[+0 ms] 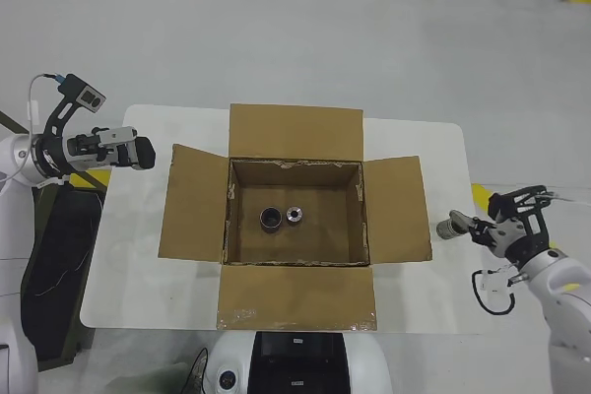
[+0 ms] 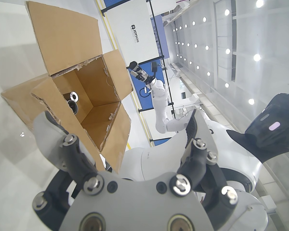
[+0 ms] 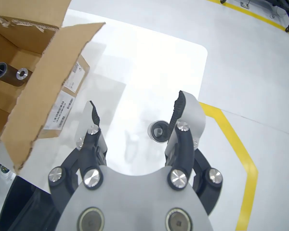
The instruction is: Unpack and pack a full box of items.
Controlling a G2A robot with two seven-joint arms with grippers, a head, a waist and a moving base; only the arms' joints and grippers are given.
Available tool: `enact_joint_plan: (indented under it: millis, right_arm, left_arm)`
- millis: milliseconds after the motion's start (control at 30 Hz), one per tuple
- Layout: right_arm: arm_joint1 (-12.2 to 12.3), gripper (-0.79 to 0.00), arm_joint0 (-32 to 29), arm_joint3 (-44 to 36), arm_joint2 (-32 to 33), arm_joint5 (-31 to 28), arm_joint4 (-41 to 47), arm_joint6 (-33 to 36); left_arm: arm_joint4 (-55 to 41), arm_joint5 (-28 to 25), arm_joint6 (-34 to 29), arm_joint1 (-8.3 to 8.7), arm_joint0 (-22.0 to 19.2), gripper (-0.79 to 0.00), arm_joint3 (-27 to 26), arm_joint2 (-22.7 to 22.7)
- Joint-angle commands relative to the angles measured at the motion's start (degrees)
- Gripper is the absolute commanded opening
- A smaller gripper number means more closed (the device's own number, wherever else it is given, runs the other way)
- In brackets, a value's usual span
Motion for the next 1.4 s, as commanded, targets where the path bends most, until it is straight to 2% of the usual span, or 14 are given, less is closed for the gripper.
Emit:
enact_joint_plan:
  millis: [0, 433, 633, 800, 1367]
  right_arm:
    - [0.0, -0.148, -0.7, 0.5, 0.2, 0.5, -0.5, -0.1]
    - [0.2, -0.145, -3.0, 6.2, -1.2, 2.9, -1.8, -0.3]
    - [0.1, -0.102, -2.6, 9.8, -2.8, 4.3, -2.7, -1.4]
    - [0.1, -0.037, -1.7, 12.7, -4.0, 4.8, -3.1, -2.8]
    - [0.2, -0.049, 5.2, 23.1, -9.2, 4.6, -5.9, -6.6]
  left_arm:
    - [0.0, 0.0, 0.0, 0.0, 0.0, 0.0, 0.0, 0.0]
    - [0.0, 0.0, 0.0, 0.0, 0.0, 0.0, 0.0, 0.0]
    - [0.0, 0.0, 0.0, 0.0, 0.0, 0.0, 0.0, 0.0]
    - [0.0, 0.0, 0.0, 0.0, 0.0, 0.0, 0.0, 0.0]
    - [0.0, 0.0, 0.0, 0.0, 0.0, 0.0, 0.0, 0.0]
